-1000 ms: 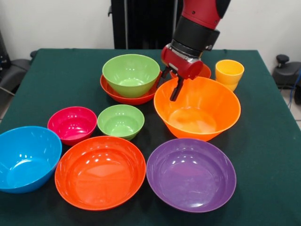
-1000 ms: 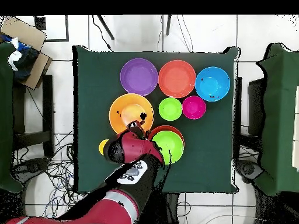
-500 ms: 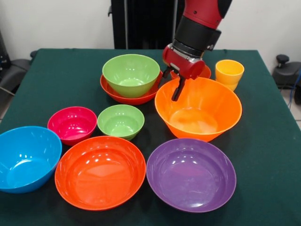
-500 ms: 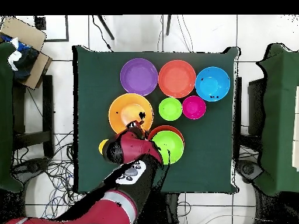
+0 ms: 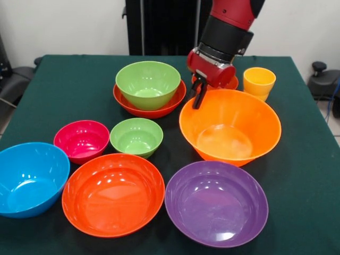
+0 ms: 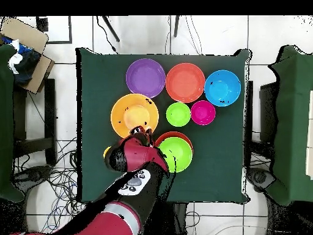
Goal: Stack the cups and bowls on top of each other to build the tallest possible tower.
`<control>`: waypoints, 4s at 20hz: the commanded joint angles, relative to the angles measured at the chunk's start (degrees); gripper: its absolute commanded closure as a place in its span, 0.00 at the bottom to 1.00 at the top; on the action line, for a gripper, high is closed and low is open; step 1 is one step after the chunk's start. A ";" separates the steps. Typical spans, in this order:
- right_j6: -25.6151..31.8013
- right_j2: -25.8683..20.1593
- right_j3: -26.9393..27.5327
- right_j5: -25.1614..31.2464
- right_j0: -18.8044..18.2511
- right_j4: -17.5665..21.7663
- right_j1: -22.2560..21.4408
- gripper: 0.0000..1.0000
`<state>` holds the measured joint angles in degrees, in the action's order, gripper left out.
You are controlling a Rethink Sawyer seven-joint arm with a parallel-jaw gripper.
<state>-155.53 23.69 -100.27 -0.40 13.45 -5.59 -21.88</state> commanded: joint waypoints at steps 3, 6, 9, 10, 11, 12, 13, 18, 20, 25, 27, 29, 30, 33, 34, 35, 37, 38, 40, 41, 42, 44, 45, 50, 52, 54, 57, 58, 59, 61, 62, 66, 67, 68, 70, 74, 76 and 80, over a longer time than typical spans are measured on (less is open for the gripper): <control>-0.99 -4.65 3.58 7.04 0.24 0.15 1.34 1.00; -0.90 -4.79 3.47 7.22 0.03 0.22 1.07 1.00; -1.49 -4.85 3.25 7.85 0.42 -0.38 0.78 1.00; -1.65 -4.87 3.09 8.18 0.57 -0.54 0.54 1.00; -1.76 -4.80 2.80 8.88 0.77 -0.67 0.04 1.00; -2.09 -4.50 2.46 10.10 1.38 -1.02 -0.66 1.00; -2.34 -4.43 1.96 11.44 1.73 -1.24 -1.62 1.00; -2.09 -4.83 -1.35 19.45 2.30 -1.01 -8.82 1.00; -1.14 -5.30 -2.36 22.10 1.64 -0.41 -11.65 1.00; 1.36 -5.74 -3.32 30.23 0.39 0.56 -18.10 1.00; 2.14 -5.96 -3.13 32.47 -0.15 0.82 -19.63 1.00; 2.72 -6.13 -2.82 33.70 -0.68 1.12 -20.45 1.00; 2.95 -6.23 -2.68 34.08 -0.95 1.28 -20.75 1.00; 3.27 -6.51 -1.65 35.38 -1.34 1.58 -21.17 1.00; 3.39 -6.51 -1.26 36.15 -1.44 1.66 -21.51 1.00; 3.32 -6.61 -0.74 36.70 -1.45 1.70 -21.51 1.00; 3.40 -6.37 -0.15 38.07 -1.40 1.90 -22.43 1.00; 3.38 -6.36 0.24 38.52 -1.40 1.98 -22.59 1.00; 3.26 -6.59 1.18 39.02 -1.54 2.05 -22.31 1.00; 3.45 -6.69 1.53 39.62 -1.62 2.11 -22.53 1.00; 3.65 -6.79 1.89 40.22 -1.71 2.17 -22.75 1.00; 4.31 -6.77 1.98 41.50 -1.88 2.44 -23.84 1.00; 4.94 -6.68 1.83 42.28 -2.02 2.70 -24.67 1.00; 8.73 -6.42 -0.05 44.25 -3.76 4.26 -28.57 1.00; 10.97 -6.22 -1.42 44.19 -5.12 5.25 -30.52 1.00; 12.44 -6.54 -2.28 44.11 -6.31 5.90 -31.78 1.00; 14.52 -6.57 -4.42 44.08 -7.88 7.23 -34.74 1.00; 15.03 -6.69 -4.86 44.19 -8.36 7.58 -35.54 1.00; 15.60 -6.97 -4.94 44.51 -8.97 8.02 -36.11 1.00; 17.67 -7.08 -6.65 44.73 -10.42 9.31 -38.50 1.00; 18.84 -7.13 -7.62 44.92 -11.16 9.94 -39.83 1.00; 20.86 -7.32 -13.01 42.49 -12.79 12.80 -43.43 1.00; 20.78 -7.63 -13.22 42.38 -13.04 13.19 -43.61 1.00; 20.68 -7.91 -14.42 41.31 -13.51 13.54 -43.91 1.00; 19.99 -8.65 -15.56 39.96 -14.34 14.16 -43.96 1.00; 17.89 -9.44 -16.33 37.53 -15.43 15.74 -43.15 1.00; 16.98 -9.85 -16.66 36.64 -15.74 16.45 -42.97 1.00; 15.87 -10.34 -17.12 36.22 -16.36 17.93 -43.28 1.00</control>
<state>-151.18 19.65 -111.49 38.35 -1.58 6.99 -65.97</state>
